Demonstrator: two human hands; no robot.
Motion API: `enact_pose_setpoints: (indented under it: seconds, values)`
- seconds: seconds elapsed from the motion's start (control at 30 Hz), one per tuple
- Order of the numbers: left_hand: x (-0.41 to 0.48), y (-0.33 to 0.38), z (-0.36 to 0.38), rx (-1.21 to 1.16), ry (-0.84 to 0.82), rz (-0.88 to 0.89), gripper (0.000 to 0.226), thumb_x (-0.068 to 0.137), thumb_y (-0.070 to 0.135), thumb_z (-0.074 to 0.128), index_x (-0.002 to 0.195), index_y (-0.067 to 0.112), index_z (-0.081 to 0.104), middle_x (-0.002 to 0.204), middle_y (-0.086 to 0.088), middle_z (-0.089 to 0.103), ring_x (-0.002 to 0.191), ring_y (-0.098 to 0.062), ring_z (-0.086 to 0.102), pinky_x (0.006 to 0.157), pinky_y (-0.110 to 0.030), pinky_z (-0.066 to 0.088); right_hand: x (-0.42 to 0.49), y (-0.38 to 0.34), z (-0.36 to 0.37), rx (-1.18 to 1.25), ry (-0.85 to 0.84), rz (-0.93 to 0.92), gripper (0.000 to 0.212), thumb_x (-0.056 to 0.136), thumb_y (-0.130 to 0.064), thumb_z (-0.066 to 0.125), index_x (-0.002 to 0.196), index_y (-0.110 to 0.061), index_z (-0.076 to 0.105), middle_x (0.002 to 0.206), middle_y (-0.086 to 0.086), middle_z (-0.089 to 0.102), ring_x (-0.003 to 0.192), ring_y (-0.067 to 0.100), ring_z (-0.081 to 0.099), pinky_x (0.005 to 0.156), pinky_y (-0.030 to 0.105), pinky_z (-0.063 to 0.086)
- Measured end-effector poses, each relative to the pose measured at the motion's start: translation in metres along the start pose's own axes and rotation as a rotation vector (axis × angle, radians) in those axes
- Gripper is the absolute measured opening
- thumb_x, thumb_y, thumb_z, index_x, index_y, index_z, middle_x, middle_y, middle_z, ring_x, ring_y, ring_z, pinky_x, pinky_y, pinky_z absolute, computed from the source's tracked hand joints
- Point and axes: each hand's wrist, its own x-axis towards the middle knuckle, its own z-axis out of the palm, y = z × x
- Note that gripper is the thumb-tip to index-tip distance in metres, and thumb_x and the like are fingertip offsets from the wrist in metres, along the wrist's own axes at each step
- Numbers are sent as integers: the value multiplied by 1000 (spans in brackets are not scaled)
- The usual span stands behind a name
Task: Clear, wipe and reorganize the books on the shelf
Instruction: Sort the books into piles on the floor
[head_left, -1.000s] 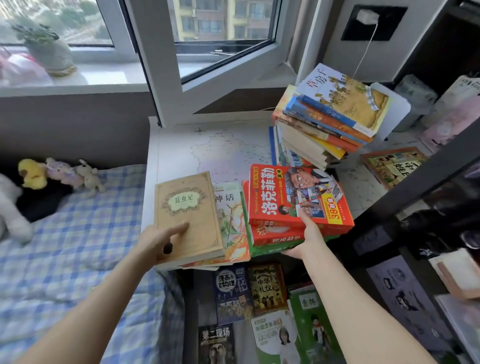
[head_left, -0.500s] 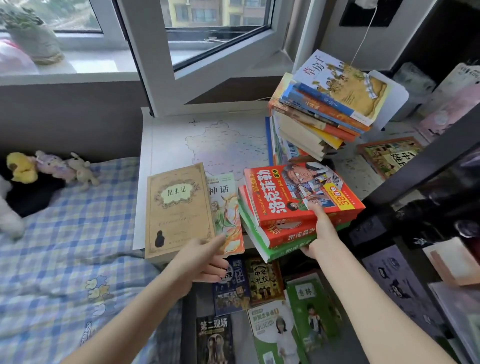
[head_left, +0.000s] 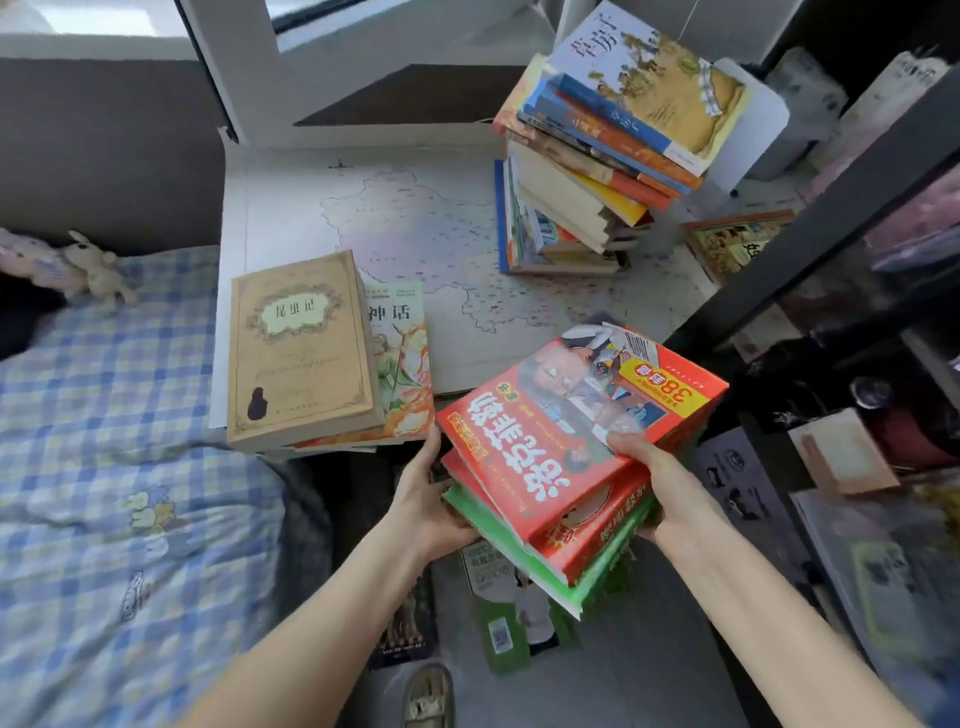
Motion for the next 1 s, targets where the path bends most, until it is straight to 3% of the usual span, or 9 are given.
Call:
enact_pose_setpoints:
  seconds: [0.1,0.23,0.4,0.5,0.67,0.8,0.87,0.93,1.0]
  values:
    - [7,-20,-37,13,-9,-90,107,66,87,46,128,0,52,123,-25,61,114,-42,58,100,-53,42,-10,22,-24,-19,-40,26,27,71,-26,78,89,-15,63,81,10,71,72,25,65,71,34,51]
    - [4,-43,-67,242,-151,-241,114,59,93,36,123,2,59,138,-21,51,124,-43,50,100,-55,41,-10,65,-71,-73,-172,119,56,50,-30,85,100,-14,67,95,13,74,96,32,67,97,49,47]
    - [16,-98,-76,519,-9,-221,70,70,72,50,95,9,69,102,-15,70,97,-31,66,101,-53,39,6,121,-123,-254,-355,57,98,18,-54,90,104,-13,68,97,11,74,96,28,69,98,47,45]
    - [32,-143,-94,527,74,-184,61,69,66,54,90,9,63,87,-11,71,80,-25,69,92,-49,45,28,153,-150,-344,-439,73,110,16,-60,89,110,-11,65,97,9,75,96,26,69,100,47,44]
    - [70,-227,-154,517,182,-143,59,72,65,54,95,11,63,89,-11,73,79,-22,71,86,-46,50,66,217,-180,-399,-479,108,88,29,-48,86,107,-13,66,97,9,75,93,26,70,98,45,46]
    - [104,-271,-213,600,160,-156,75,49,61,84,102,11,68,107,-13,72,91,-22,70,96,-41,50,103,285,-185,-399,-460,186,85,32,-42,84,109,-9,65,99,14,74,97,36,67,102,52,43]
    - [126,-288,-255,596,145,-180,74,51,53,85,106,7,67,111,-14,70,92,-22,70,90,-36,53,127,336,-181,-415,-468,234,93,28,-42,86,111,-7,64,98,15,73,90,34,67,92,48,47]
    - [144,-294,-290,579,142,-200,61,64,43,77,109,4,64,110,-15,70,89,-22,71,80,-31,56,143,370,-172,-428,-493,284,83,34,-36,83,110,-8,63,94,12,74,78,25,70,72,35,54]
    - [169,-299,-340,591,137,-206,74,58,44,85,115,2,62,113,-16,69,95,-25,70,80,-32,56,165,419,-157,-423,-530,338,68,46,-26,79,109,-8,62,91,10,75,72,20,71,61,29,54]
